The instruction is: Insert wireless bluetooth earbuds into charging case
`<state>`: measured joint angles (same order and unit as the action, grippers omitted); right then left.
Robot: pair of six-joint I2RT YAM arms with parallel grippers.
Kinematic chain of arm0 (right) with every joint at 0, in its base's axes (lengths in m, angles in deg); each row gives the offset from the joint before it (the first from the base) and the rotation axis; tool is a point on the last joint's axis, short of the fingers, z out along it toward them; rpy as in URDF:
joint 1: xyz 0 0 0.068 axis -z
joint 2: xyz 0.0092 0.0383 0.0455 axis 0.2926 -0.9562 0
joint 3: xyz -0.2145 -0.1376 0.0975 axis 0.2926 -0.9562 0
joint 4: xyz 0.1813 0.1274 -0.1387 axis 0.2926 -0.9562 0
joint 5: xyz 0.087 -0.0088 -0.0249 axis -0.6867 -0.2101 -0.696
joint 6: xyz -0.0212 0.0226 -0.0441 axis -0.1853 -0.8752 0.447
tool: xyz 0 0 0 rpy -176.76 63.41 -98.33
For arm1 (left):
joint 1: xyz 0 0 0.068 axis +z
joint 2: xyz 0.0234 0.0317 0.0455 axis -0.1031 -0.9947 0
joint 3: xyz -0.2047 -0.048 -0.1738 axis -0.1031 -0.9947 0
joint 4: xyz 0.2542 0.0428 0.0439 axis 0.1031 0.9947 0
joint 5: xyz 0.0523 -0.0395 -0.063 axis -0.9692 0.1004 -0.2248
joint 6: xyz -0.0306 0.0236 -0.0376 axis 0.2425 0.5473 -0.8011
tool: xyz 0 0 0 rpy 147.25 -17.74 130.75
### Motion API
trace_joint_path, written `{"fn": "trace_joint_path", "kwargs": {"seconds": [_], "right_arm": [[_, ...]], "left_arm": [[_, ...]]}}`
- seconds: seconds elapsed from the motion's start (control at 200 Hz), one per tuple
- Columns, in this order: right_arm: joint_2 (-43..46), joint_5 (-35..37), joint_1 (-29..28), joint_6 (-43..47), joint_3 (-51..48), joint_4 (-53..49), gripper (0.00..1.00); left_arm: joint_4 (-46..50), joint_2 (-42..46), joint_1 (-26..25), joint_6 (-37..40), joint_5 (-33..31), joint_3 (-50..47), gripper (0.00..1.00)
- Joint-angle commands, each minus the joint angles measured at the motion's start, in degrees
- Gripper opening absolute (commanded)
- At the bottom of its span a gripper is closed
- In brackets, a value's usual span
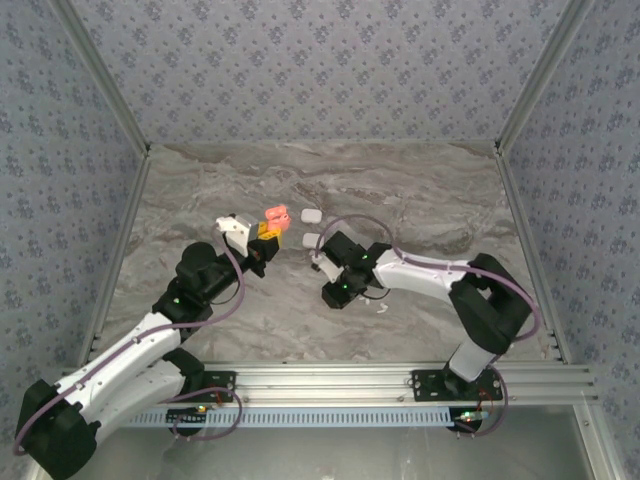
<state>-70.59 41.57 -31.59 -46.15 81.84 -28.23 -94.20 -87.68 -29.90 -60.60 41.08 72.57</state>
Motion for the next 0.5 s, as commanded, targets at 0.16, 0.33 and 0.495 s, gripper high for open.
{"fn": "trace_joint_path", "kwargs": {"seconds": [0.16, 0.33, 0.495], "right_arm": [[14.3, 10.3, 1.5, 8.2, 4.3, -2.8, 0.21], [21.0, 13.8, 2.0, 13.9, 7.9, -0.4, 0.21], [24.2, 14.3, 2.0, 18.9, 11.4, 2.3, 0.21]], "left_arm": [[-2.6, -1.5, -0.4, -0.2, 4.3, 2.2, 0.0], [-3.3, -4.3, -0.5, -0.6, 9.6, 4.3, 0.0], [-5.5, -7.4, -0.4, -1.1, 16.5, 5.8, 0.0]]}}
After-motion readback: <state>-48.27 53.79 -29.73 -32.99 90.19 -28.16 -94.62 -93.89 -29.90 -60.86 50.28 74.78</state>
